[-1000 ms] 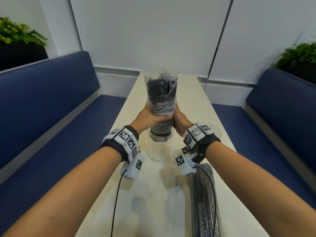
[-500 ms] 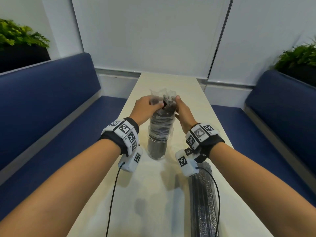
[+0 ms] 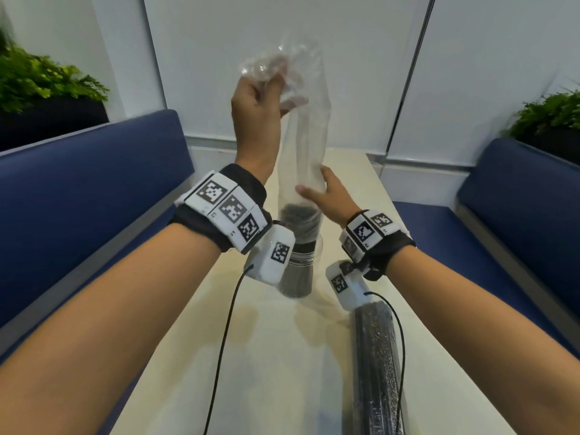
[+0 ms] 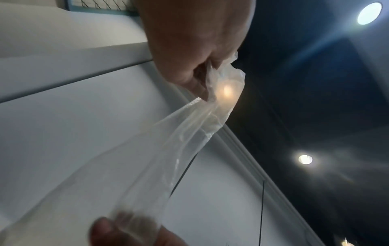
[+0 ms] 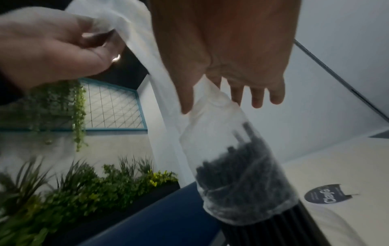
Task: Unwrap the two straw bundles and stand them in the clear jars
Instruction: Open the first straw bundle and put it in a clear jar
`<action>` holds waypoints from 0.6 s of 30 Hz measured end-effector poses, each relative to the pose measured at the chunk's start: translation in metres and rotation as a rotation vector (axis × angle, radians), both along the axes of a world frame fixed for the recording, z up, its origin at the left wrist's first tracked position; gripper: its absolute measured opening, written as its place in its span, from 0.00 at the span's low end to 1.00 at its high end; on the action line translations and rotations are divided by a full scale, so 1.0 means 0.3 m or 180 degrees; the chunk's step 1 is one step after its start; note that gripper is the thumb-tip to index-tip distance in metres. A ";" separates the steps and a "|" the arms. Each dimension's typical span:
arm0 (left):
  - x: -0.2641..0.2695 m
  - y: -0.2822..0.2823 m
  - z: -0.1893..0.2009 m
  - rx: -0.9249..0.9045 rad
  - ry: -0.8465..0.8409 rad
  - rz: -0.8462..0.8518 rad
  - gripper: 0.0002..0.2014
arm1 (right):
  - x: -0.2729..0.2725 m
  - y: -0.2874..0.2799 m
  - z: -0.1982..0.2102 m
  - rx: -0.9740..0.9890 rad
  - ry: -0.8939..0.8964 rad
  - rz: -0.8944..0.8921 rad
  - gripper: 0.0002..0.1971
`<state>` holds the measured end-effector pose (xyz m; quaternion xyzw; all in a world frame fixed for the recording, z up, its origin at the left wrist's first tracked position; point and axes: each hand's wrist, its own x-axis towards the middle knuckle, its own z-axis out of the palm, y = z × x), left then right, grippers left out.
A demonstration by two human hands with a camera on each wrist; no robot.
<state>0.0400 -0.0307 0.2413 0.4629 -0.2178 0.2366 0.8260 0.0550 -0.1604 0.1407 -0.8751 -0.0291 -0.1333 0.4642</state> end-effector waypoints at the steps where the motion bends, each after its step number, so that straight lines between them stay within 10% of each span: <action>1: -0.002 0.023 0.009 -0.0137 -0.0128 0.0069 0.08 | 0.003 -0.002 0.027 0.0018 -0.0104 -0.0134 0.27; 7: -0.009 0.192 -0.097 0.0036 -0.0259 0.1195 0.24 | -0.002 -0.003 0.225 0.1073 -0.0578 -0.0501 0.10; 11: 0.018 0.265 -0.318 0.1985 0.0815 0.1525 0.11 | -0.082 0.053 0.285 0.2505 -0.0474 0.0081 0.12; 14: -0.045 0.260 -0.436 0.2719 0.1080 0.0688 0.12 | -0.171 0.131 0.222 0.2926 -0.0083 0.0467 0.11; 18: -0.159 0.274 -0.512 0.1653 0.2176 -0.1276 0.30 | -0.291 0.193 0.053 0.3094 0.0431 0.0579 0.14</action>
